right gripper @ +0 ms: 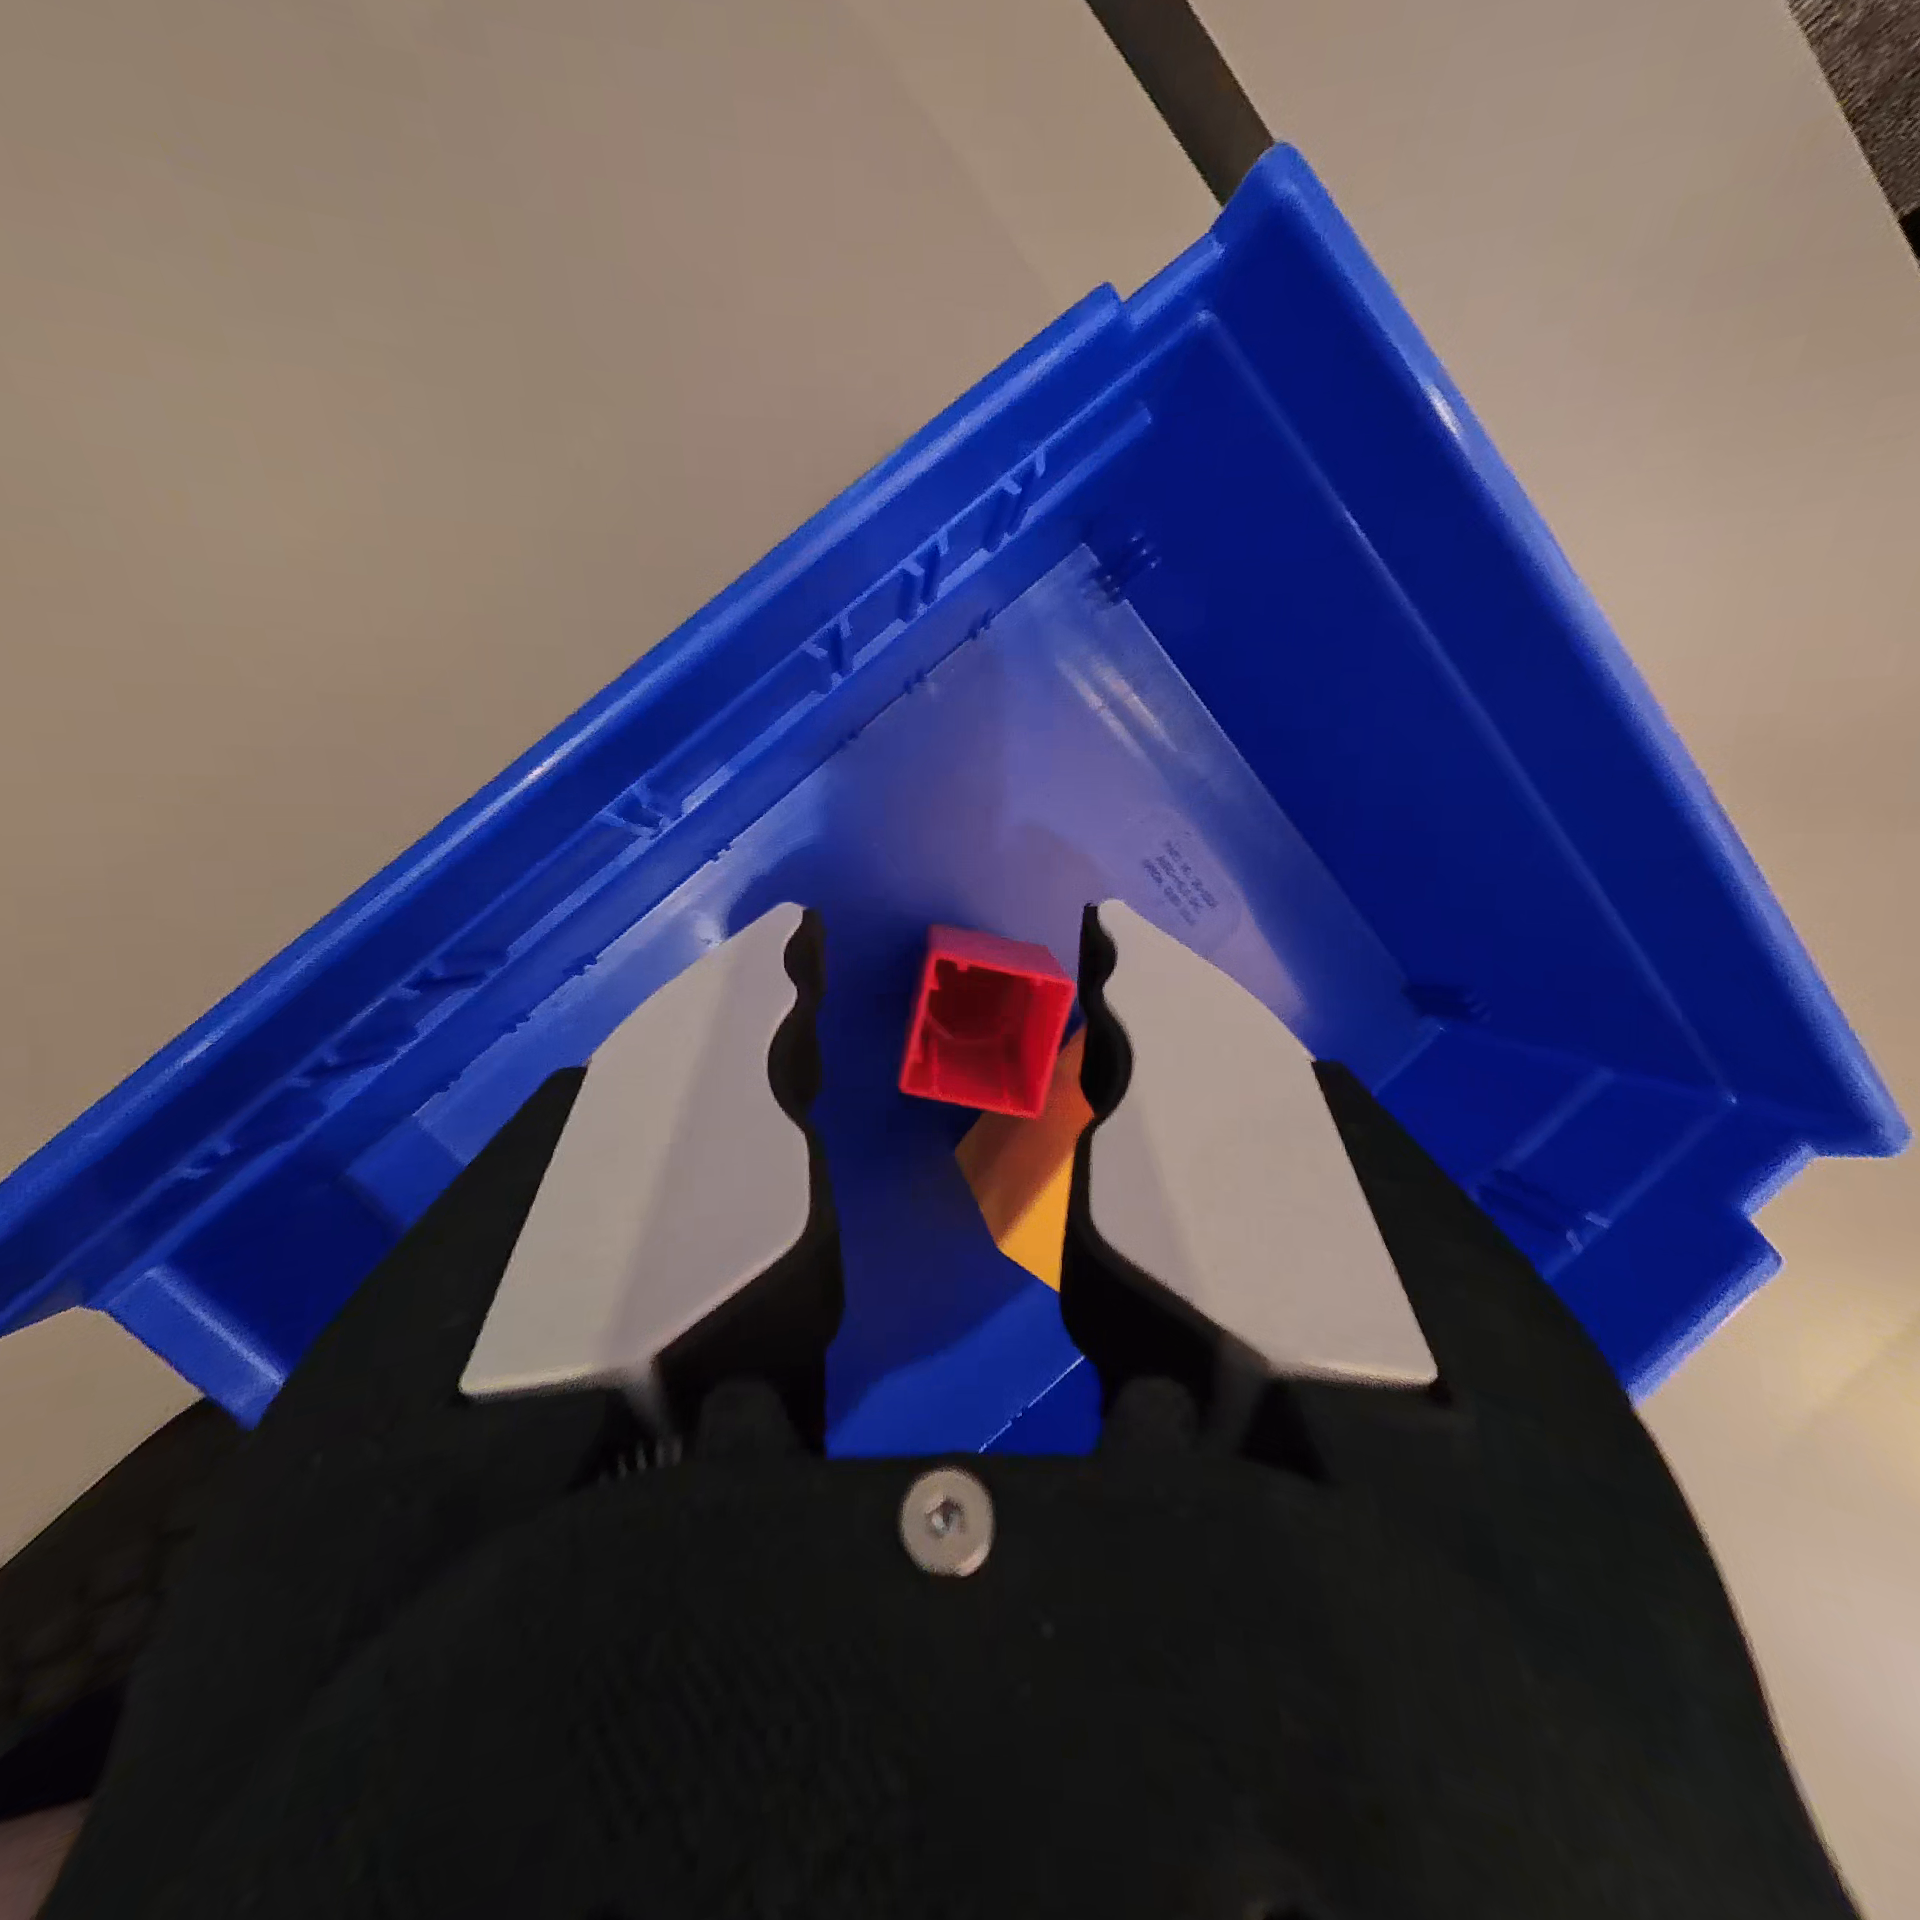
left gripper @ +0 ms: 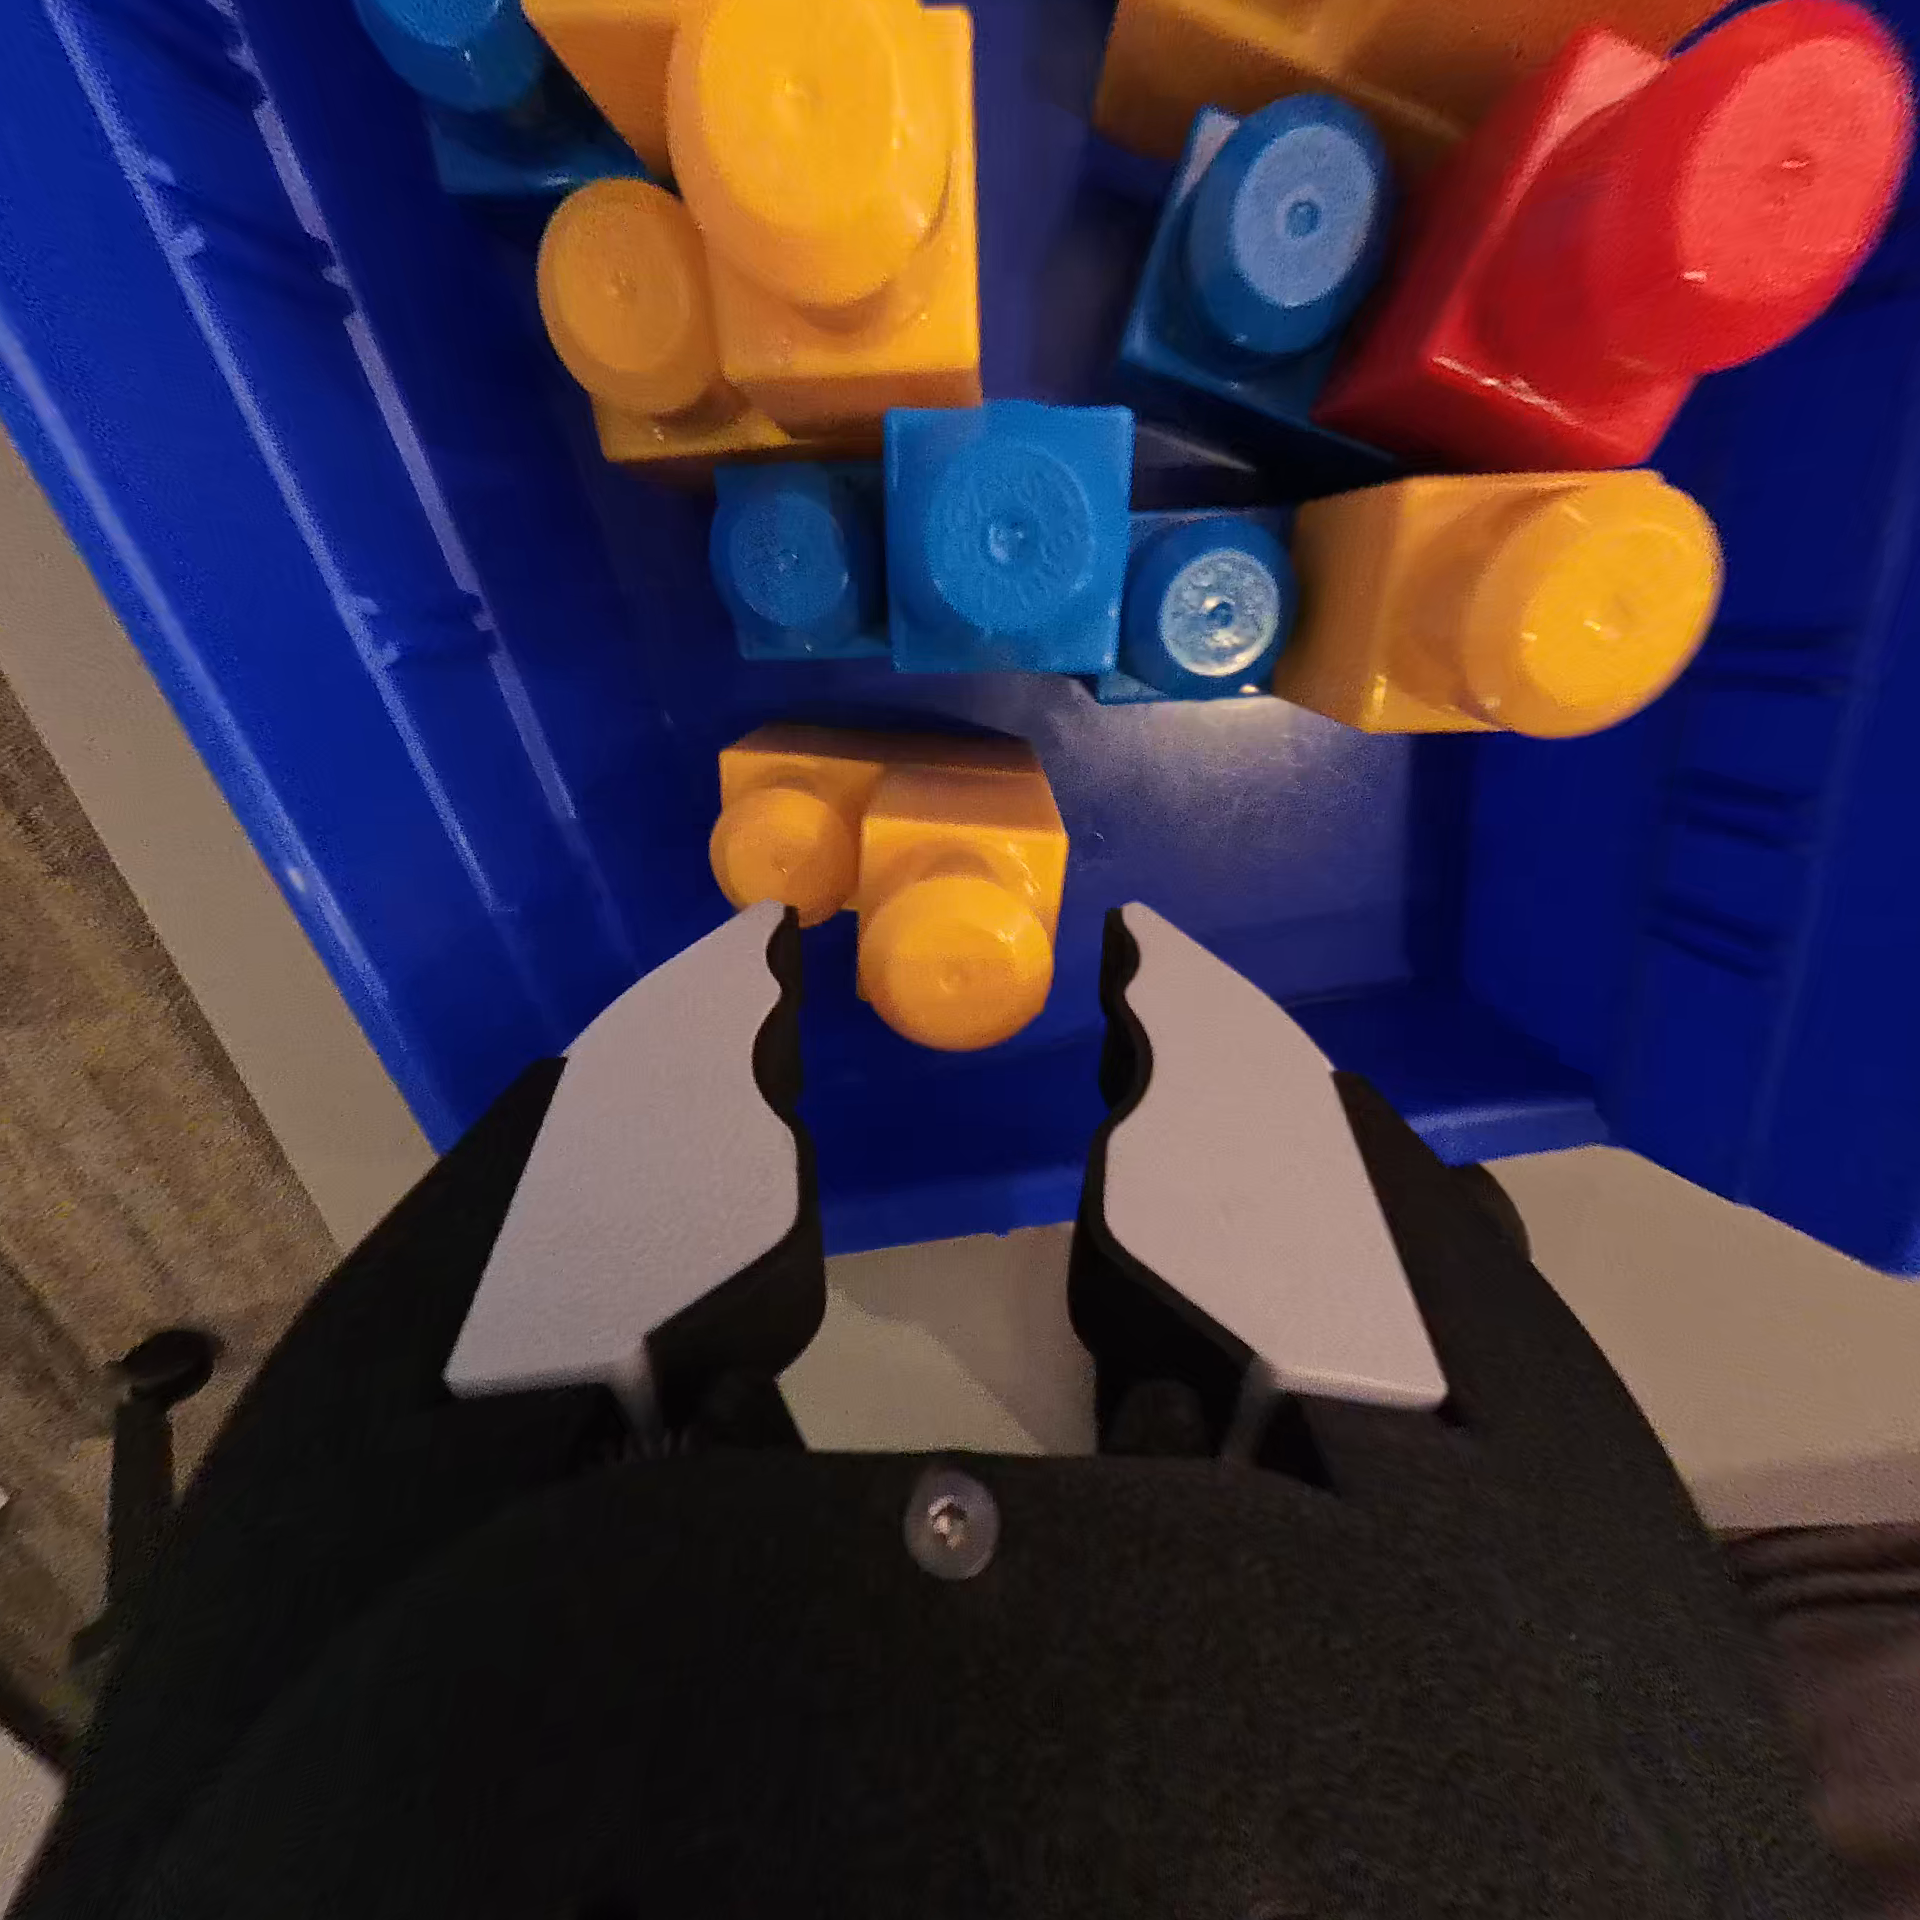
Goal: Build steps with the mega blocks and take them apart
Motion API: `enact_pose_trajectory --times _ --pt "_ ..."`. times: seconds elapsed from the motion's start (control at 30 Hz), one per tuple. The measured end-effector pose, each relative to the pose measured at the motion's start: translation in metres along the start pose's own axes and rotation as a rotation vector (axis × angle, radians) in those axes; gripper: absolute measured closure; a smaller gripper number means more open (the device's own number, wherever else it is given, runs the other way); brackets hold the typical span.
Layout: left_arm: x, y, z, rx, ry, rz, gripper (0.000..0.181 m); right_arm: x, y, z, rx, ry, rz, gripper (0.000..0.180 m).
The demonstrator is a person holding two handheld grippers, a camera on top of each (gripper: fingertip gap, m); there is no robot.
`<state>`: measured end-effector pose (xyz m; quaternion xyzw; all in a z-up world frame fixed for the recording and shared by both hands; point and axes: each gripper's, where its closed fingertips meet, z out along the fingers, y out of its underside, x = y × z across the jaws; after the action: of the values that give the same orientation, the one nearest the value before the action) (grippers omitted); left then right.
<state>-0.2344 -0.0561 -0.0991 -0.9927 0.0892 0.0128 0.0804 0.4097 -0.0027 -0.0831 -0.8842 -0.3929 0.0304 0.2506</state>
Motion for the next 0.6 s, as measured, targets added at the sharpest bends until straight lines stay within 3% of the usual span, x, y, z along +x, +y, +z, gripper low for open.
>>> enact_pose_trajectory --times 0.1,0.2,0.3,0.47,0.6 --pt "-0.004 -0.002 0.004 -0.022 -0.061 0.027 0.143 0.0 0.002 -0.001 -0.006 0.001 -0.003 0.13" --pt "-0.004 -0.003 -0.003 -0.011 -0.075 0.063 0.144 0.0 -0.001 -0.003 0.003 0.011 -0.007 0.131" --pt "-0.006 -0.011 -0.036 0.137 -0.077 0.032 0.144 0.003 -0.008 -0.009 0.026 0.054 -0.016 0.131" --pt "0.047 -0.033 -0.14 0.658 0.185 0.117 0.144 0.009 -0.05 -0.046 0.162 0.274 -0.045 0.133" --pt "0.13 -0.033 -0.203 0.892 0.512 0.337 0.144 -0.037 -0.121 -0.1 0.478 0.427 -0.203 0.133"
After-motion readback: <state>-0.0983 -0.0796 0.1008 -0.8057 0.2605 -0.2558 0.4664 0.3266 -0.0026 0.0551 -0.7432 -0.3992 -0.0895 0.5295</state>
